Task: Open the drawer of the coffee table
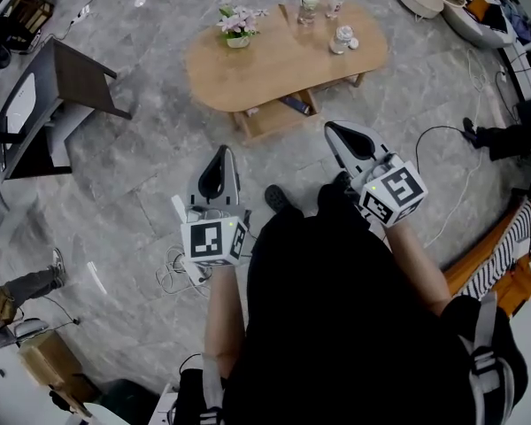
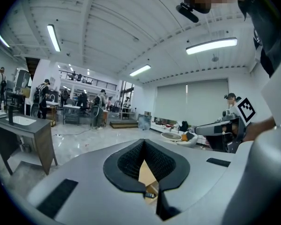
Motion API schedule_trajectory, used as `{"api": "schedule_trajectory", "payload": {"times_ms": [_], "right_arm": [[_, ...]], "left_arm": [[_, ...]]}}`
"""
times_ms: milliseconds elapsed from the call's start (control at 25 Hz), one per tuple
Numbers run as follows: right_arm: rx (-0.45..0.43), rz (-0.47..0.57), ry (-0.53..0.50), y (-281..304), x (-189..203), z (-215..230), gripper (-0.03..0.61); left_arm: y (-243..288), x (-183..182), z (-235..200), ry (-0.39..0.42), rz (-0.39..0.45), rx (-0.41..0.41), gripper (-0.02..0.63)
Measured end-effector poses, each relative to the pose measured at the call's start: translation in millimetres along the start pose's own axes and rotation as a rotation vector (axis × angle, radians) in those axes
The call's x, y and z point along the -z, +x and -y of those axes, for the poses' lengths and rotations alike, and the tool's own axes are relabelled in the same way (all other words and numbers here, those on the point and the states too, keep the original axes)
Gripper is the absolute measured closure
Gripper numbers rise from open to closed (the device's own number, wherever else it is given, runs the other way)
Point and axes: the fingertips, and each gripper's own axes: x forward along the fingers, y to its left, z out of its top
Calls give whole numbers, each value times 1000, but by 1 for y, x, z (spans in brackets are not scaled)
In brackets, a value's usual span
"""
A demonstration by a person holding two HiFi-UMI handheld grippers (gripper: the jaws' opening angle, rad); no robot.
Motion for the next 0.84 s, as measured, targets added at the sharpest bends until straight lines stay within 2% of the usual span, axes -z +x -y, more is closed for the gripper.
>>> {"api": "schedule_trajectory", "payload": {"times_ms": [200, 400, 840], "right_arm": [[0, 1, 13, 2, 0, 1, 568], [-10, -9, 0, 1, -5, -1, 568], [6, -20, 26, -5, 4, 4, 568]], "left_arm": [[-1, 10, -4, -46, -28, 23, 601], [-3, 14, -5, -44, -60, 23, 601], [-5, 16, 3, -99, -35, 71, 601]]}}
